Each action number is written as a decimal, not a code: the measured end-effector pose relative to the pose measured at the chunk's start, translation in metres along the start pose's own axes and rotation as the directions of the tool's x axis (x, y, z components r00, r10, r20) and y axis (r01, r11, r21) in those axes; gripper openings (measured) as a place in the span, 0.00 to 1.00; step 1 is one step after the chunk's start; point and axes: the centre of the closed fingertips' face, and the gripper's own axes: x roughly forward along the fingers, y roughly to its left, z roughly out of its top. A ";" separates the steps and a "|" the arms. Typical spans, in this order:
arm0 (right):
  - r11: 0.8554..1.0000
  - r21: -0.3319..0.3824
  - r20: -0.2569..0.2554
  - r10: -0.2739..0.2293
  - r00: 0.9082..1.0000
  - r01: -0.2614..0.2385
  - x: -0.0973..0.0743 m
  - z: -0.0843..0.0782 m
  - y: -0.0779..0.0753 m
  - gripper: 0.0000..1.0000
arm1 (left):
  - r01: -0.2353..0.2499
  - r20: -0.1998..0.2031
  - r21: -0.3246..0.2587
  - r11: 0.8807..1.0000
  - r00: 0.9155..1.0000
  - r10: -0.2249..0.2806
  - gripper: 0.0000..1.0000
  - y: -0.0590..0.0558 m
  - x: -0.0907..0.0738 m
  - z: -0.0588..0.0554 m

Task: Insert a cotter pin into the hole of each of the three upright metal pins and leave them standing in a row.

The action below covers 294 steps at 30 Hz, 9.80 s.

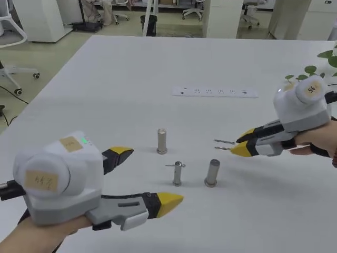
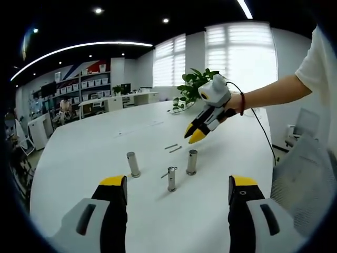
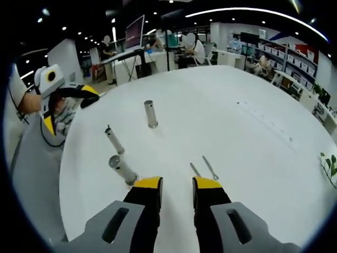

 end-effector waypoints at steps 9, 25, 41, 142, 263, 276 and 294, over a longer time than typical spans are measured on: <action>0.998 -0.059 -0.068 -0.039 0.997 0.035 0.019 -0.011 -0.024 0.21 | -0.017 0.000 0.009 1.000 1.000 0.017 0.77 0.006 0.001 0.000; 0.989 -0.145 -0.163 -0.027 0.986 0.003 0.040 -0.021 -0.036 0.16 | -0.011 -0.006 0.006 1.000 1.000 0.011 0.74 0.008 0.004 -0.002; 0.968 -0.241 -0.311 -0.010 0.950 -0.069 0.040 -0.023 -0.037 0.05 | 0.006 -0.026 0.013 1.000 1.000 -0.005 0.73 0.005 0.008 -0.004; 0.632 -0.772 0.041 -0.058 0.997 0.068 -0.027 0.069 0.146 0.02 | 0.170 -0.006 -0.472 0.865 0.981 -0.196 0.01 -0.041 0.037 0.037; 0.870 -0.413 -0.122 0.241 0.963 -0.270 -0.040 -0.005 0.135 0.02 | 0.167 -0.023 0.007 0.986 0.986 -0.167 0.20 -0.063 0.050 -0.006; 0.879 -0.423 -0.159 0.165 0.973 -0.218 -0.037 -0.016 0.103 0.02 | 0.018 -0.056 -0.015 1.000 0.998 -0.018 0.24 -0.052 0.078 -0.017; 0.882 -0.441 -0.204 0.086 0.975 -0.169 -0.026 -0.032 0.064 0.02 | -0.098 -0.081 -0.002 0.995 0.992 0.097 0.27 -0.047 0.117 -0.023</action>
